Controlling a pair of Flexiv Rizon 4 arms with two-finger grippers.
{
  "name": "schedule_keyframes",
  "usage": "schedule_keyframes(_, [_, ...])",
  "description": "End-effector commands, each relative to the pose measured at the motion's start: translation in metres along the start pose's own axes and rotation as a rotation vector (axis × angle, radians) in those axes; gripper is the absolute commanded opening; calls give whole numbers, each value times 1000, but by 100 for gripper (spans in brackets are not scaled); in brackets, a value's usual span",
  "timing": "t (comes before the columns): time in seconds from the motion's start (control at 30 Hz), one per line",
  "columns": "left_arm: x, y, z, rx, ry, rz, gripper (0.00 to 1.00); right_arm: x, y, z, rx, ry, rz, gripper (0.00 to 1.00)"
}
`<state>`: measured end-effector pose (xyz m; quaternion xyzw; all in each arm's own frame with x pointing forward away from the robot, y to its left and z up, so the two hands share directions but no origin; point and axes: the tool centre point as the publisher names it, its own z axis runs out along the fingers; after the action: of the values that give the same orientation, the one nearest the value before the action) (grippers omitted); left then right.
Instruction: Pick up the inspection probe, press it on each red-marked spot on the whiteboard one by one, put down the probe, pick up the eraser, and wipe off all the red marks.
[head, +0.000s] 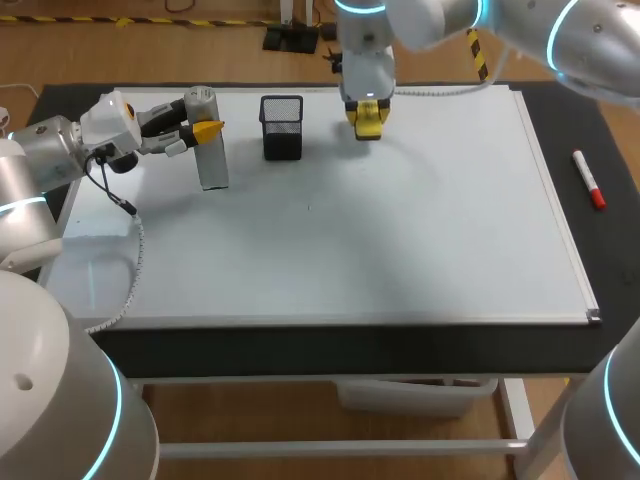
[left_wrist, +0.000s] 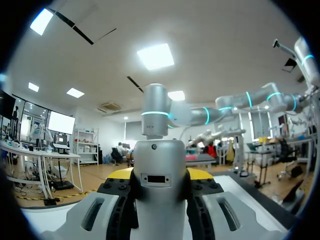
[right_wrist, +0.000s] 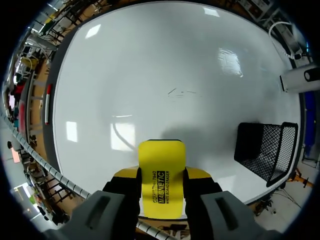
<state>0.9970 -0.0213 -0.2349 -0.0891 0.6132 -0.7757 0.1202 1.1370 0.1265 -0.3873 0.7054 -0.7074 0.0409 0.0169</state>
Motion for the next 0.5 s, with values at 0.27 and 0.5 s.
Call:
schedule_keyframes(0.27, [0, 0, 1, 1, -2, 2, 0, -16, -39, 12, -71, -2, -2, 0])
schedule_keyframes(0.5, [0, 0, 1, 1, -2, 2, 0, -14, -45, 20, -89, -21, 14, 0])
